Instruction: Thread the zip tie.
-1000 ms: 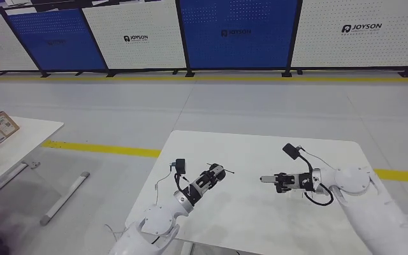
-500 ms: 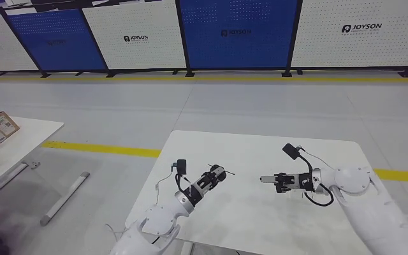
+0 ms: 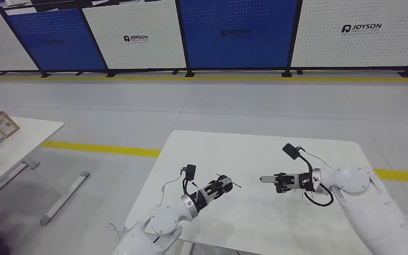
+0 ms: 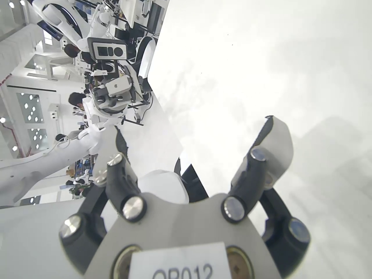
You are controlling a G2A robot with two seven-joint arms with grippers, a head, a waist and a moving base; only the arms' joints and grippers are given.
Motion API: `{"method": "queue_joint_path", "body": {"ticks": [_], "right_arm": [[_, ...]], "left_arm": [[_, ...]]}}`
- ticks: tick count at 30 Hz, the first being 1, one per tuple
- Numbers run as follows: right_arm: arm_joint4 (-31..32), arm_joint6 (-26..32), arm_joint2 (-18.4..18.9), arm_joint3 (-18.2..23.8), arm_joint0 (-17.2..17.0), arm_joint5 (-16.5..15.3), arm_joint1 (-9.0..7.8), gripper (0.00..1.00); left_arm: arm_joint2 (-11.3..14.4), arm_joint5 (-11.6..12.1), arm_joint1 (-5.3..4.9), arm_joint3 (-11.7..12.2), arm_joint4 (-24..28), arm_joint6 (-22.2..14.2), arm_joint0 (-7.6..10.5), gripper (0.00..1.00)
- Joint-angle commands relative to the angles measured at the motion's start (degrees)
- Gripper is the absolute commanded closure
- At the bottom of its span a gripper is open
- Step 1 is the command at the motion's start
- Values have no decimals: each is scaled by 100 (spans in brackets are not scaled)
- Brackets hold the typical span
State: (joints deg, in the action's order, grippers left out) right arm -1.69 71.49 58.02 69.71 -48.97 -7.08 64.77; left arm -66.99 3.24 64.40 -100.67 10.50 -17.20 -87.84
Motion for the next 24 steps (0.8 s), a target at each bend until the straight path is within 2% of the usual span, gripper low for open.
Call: {"method": "queue_joint_path", "body": {"ticks": [1,5,13,15,18,21,23,24], "right_arm": [[0,0,0,0,0,0,0,0],[0,0,0,0,0,0,0,0],[0,0,0,0,0,0,0,0],[197,28,-57,204,-40,-133,-14,0],[574,-89,140,507,-81,-175,-102,0],[919,-146,394,761,-167,60,-202,0],[986,57,572,863,-204,107,-271,0],[1002,324,590,856,-179,8,-296,0]], "left_arm": [[-32,38,9,-53,83,109,30,100],[-166,24,1,-116,429,-13,4,100],[-198,20,-2,-105,467,-40,-4,100],[-198,20,-2,-105,467,-40,-4,100],[-198,20,-2,-105,467,-40,-4,100],[-198,20,-2,-105,467,-40,-4,100],[-198,20,-2,-105,467,-40,-4,100],[-198,20,-2,-105,467,-40,-4,100]]}}
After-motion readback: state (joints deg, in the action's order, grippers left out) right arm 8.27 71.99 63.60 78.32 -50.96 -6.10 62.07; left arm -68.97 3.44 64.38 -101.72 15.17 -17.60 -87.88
